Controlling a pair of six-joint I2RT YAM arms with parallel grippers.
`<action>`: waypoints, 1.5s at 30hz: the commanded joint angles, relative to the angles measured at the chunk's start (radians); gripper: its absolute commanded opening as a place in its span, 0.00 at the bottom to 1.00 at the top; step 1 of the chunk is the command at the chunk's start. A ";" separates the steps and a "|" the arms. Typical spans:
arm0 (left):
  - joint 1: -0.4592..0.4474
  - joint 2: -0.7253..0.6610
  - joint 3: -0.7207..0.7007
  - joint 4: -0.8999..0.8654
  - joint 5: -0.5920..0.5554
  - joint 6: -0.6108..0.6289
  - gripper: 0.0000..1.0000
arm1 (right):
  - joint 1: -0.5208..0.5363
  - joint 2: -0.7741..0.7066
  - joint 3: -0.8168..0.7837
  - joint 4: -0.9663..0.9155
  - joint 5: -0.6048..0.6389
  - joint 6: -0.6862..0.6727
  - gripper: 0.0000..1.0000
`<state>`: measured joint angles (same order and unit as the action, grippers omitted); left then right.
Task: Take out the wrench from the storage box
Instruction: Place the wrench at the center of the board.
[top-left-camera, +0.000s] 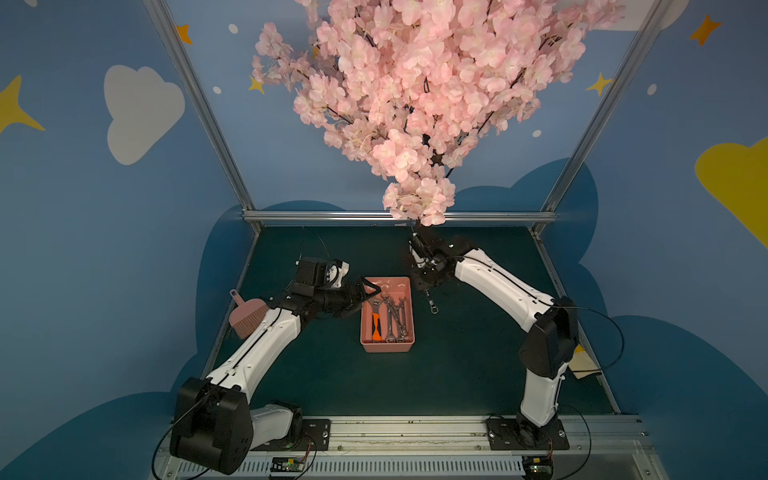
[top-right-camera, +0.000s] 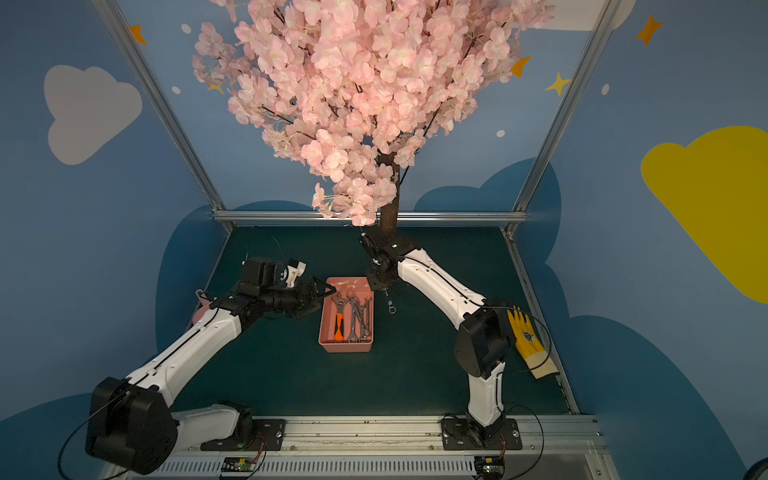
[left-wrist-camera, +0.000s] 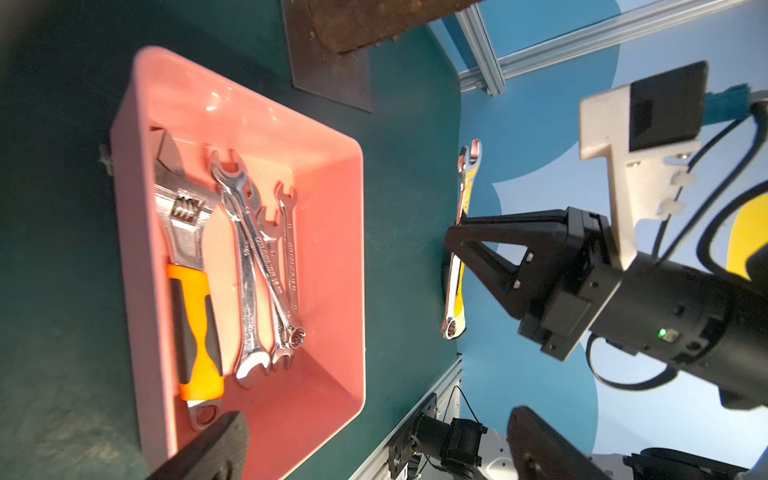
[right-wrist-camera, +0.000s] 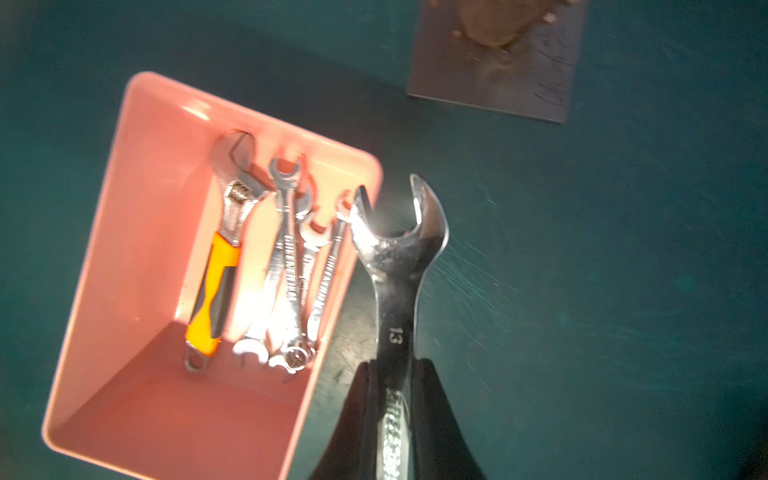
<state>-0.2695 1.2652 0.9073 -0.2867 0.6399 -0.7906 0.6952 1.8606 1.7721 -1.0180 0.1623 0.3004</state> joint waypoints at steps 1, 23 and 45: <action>-0.039 0.029 0.047 0.019 -0.032 -0.010 1.00 | -0.041 -0.045 -0.078 -0.022 -0.025 0.029 0.00; -0.108 0.186 0.132 0.037 -0.039 0.013 1.00 | -0.125 0.213 -0.250 0.282 -0.130 0.144 0.08; -0.018 0.123 0.096 -0.020 0.002 0.056 1.00 | 0.017 -0.062 -0.110 0.039 -0.163 0.165 0.36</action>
<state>-0.3054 1.4231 1.0168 -0.2890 0.6155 -0.7616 0.6704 1.8427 1.6169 -0.9062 0.0391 0.4530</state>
